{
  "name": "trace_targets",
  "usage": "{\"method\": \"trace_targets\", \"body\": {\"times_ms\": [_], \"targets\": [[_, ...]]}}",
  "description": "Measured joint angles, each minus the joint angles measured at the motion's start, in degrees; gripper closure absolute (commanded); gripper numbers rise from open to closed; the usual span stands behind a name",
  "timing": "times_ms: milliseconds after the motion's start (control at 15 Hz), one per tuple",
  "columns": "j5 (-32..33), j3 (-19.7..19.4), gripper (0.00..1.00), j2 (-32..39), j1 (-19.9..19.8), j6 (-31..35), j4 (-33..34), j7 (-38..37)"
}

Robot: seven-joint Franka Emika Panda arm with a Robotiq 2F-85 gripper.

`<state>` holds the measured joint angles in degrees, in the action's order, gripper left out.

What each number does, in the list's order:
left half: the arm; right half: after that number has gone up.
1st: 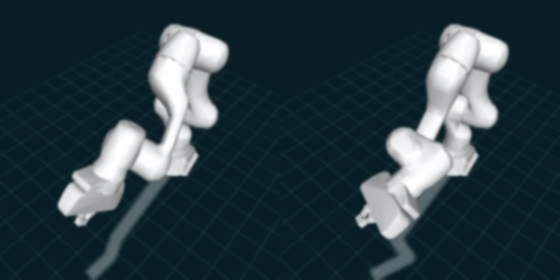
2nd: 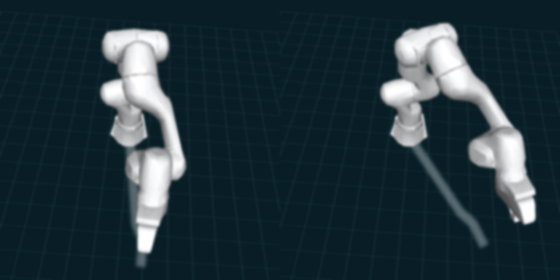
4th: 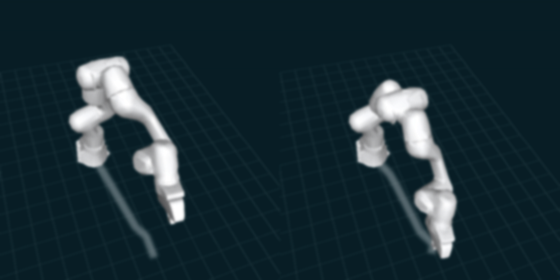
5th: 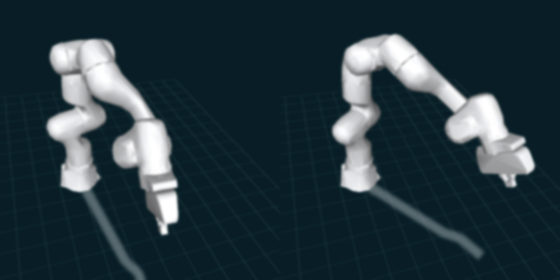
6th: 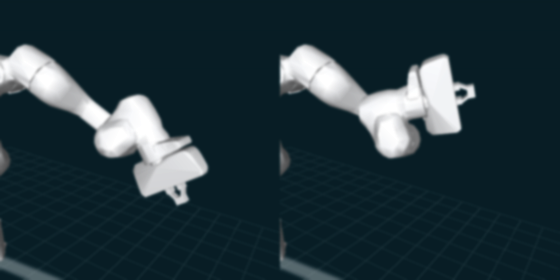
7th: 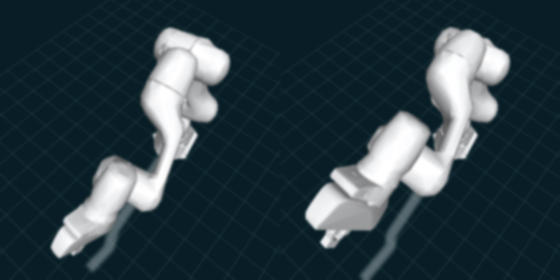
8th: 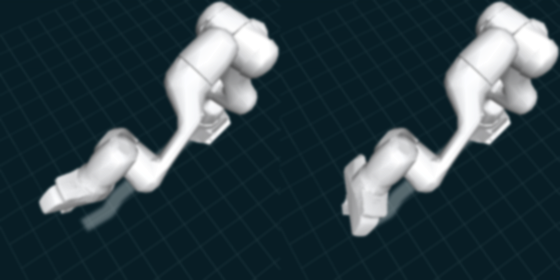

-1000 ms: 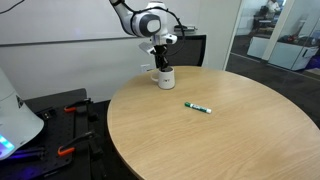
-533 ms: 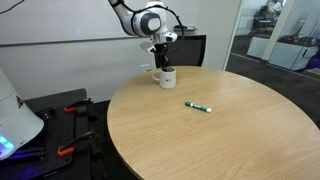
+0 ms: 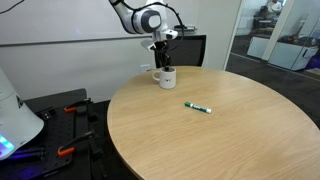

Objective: Move the white mug to the left side of the table

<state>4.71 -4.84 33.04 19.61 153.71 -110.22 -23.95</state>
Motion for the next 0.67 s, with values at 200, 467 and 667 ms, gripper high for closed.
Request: {"method": "trace_targets", "body": {"times_ms": [200, 467, 667], "targets": [[2.03, -1.6, 0.11, -1.0, 1.49, -1.48, -0.11, -3.6], [6.92, -4.28, 0.0, -4.41, 4.14, -5.84, -1.16, -10.02], [10.39, -4.33, 0.0, -8.83, 4.5, -8.76, -3.17, -13.48]]}}
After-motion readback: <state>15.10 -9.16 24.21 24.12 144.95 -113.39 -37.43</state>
